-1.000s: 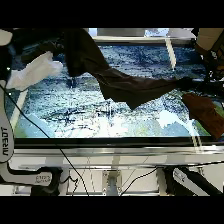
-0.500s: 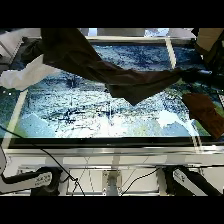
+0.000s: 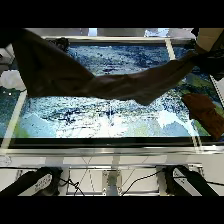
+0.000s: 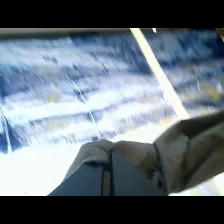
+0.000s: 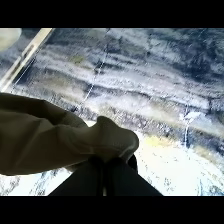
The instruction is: Fold the shirts.
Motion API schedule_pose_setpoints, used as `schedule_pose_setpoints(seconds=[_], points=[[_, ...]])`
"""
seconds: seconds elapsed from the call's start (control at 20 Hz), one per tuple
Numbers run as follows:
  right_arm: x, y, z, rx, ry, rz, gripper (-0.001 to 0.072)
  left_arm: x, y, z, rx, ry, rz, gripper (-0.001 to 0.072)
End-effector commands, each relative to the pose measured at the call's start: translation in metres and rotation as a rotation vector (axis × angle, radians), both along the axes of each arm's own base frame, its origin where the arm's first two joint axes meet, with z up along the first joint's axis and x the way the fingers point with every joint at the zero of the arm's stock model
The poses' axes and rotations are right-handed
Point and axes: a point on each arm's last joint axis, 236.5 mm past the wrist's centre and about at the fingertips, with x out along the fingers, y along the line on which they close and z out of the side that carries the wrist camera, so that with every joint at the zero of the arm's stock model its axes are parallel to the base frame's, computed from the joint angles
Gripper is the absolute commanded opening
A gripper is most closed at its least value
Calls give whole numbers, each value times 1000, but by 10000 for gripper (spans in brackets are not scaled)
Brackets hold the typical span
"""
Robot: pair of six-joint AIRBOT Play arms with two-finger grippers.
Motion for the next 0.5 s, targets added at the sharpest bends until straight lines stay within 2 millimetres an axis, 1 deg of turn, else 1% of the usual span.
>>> schedule_pose_setpoints(seconds=[0.0,0.05,0.1,0.2,0.25,0.3,0.35,0.45], points=[[-40,18,-5,-53,85,29,22,-40,-22,-30,53,157,-86,8],[-42,21,-7,-64,93,27,22,-39,-27,-37,67,170,-100,9],[-41,21,-10,-85,98,25,22,-33,-25,-47,90,186,-83,9],[-33,13,-24,-116,136,-10,22,-15,-11,-75,157,249,-20,10],[-28,5,-37,-136,170,-29,23,-4,-2,-93,207,282,7,10],[-21,-3,-55,-153,222,-53,22,8,7,-112,248,320,41,10],[-13,-9,-75,-165,278,-66,22,19,11,-134,276,364,60,10],[5,-14,-117,-167,380,-71,22,39,9,-180,305,458,50,10]])
